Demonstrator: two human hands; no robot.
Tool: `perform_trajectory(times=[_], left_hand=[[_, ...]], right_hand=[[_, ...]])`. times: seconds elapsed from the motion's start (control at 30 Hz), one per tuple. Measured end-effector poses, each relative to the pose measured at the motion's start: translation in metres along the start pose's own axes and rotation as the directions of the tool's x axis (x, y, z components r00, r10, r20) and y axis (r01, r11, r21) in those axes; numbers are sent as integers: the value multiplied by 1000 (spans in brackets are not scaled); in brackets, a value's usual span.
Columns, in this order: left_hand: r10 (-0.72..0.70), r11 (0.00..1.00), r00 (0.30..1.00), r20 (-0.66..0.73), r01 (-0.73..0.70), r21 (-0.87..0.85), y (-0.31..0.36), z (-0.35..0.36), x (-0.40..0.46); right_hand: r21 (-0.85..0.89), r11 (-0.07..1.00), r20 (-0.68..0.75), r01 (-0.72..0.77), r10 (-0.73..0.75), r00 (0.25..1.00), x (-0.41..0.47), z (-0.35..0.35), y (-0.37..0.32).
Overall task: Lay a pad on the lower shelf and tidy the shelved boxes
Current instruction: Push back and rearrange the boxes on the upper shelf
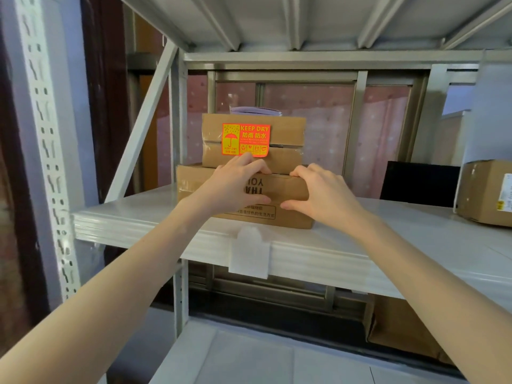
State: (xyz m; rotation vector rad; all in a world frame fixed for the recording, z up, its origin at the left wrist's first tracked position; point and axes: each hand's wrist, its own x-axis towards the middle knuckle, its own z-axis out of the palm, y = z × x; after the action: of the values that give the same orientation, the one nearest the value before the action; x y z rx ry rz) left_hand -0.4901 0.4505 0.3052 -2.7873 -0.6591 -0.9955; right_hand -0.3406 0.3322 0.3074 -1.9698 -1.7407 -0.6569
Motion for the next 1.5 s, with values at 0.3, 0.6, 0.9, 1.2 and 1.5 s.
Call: perform_trajectory(times=[0.3,0.6,0.9,1.2,1.5], left_hand=[[-38,999,999,-17,38,8,-55,-11,-13],[-52,999,998,-24,52,6,-94,-13,-11],[-39,998,997,-67,42,38,-106,-1,-1],[-24,963,996,-85,46,266,-96,-2,-9],[59,968,991,-121,-27,251,-19,-14,-1]], right_hand=[[22,999,10,48,-48,999,36,28,-39],[3,997,25,74,-74,997,66,50,-60],[-57,996,45,74,-72,996,80,57,-61],[99,994,210,39,-59,976,70,47,-50],[35,998,54,47,-49,997,11,-23,7]])
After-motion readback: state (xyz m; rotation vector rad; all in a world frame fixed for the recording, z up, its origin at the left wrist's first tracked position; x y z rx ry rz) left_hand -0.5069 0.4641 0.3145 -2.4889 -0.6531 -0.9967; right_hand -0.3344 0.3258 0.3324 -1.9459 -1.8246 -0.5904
